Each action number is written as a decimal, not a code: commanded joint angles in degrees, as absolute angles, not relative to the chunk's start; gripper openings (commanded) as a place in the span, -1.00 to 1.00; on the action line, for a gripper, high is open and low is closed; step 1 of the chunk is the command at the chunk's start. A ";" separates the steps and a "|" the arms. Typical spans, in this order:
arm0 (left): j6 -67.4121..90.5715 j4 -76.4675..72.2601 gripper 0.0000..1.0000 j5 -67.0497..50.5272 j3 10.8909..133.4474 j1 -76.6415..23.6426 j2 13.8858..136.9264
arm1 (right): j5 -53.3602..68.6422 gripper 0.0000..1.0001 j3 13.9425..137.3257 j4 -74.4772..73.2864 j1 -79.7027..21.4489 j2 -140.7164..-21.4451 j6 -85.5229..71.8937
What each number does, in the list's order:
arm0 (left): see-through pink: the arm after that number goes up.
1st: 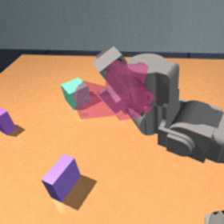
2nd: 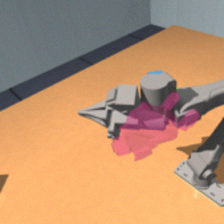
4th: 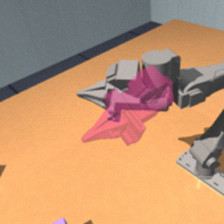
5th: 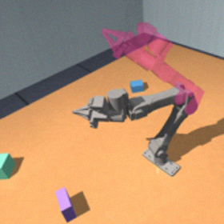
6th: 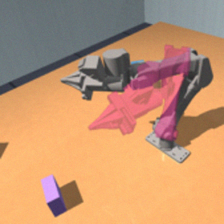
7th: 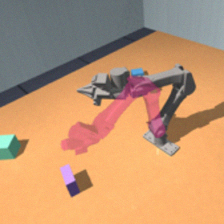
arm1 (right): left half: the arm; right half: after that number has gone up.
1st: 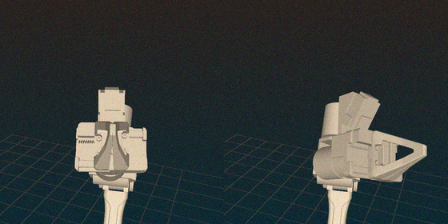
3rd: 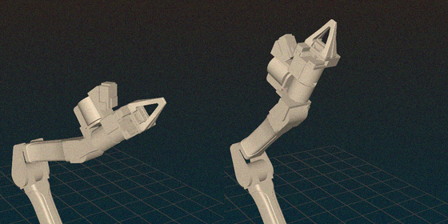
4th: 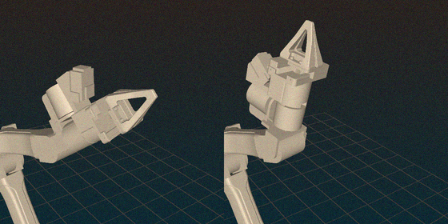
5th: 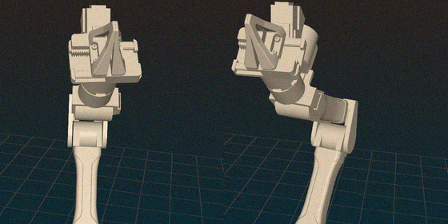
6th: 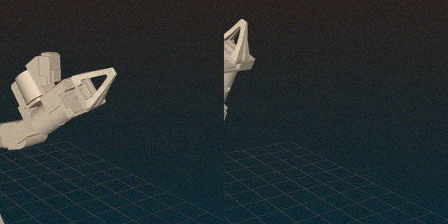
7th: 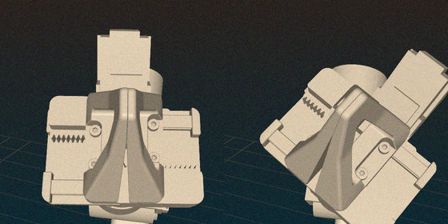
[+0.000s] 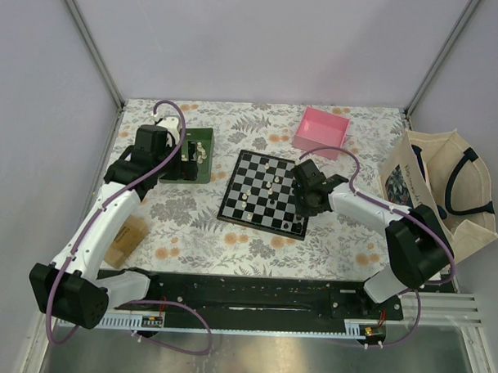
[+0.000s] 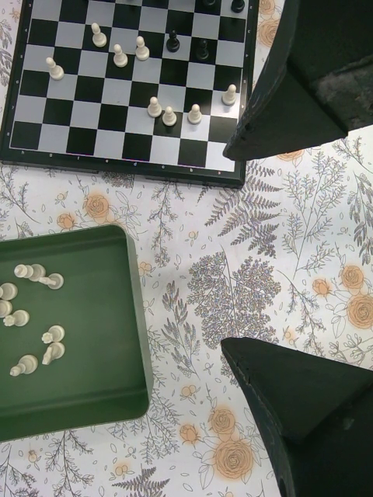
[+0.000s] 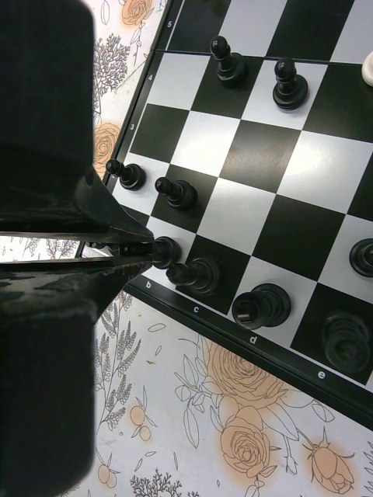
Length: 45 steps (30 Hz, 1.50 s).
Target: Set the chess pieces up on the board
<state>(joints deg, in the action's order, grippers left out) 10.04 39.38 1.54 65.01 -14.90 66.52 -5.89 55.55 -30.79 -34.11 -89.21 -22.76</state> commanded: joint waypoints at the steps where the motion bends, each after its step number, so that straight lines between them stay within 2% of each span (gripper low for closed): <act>1: 9.40 38.14 0.98 0.35 66.18 -15.03 66.80 | -4.92 -0.71 54.58 -30.59 -33.84 -90.44 -22.59; 14: 9.40 38.14 0.98 0.26 66.27 -14.94 66.97 | -6.59 -0.64 56.51 -33.49 -33.84 -89.30 -21.80; 20: 9.40 38.15 0.98 0.26 66.36 -15.03 66.89 | -6.24 -0.81 57.48 -34.45 -33.75 -89.12 -21.53; 41: 9.40 38.14 0.98 0.26 66.18 -15.03 66.71 | -5.80 -0.57 56.60 -31.64 -33.84 -89.82 -22.41; 45: 9.40 38.15 0.98 0.35 66.18 -15.12 66.53 | -6.06 -0.60 56.60 -31.20 -33.75 -90.00 -22.68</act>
<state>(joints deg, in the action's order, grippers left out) 10.02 39.40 1.41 65.01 -14.90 66.89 -5.93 56.05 -32.36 -34.11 -89.27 -22.35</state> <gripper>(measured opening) 0.988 0.215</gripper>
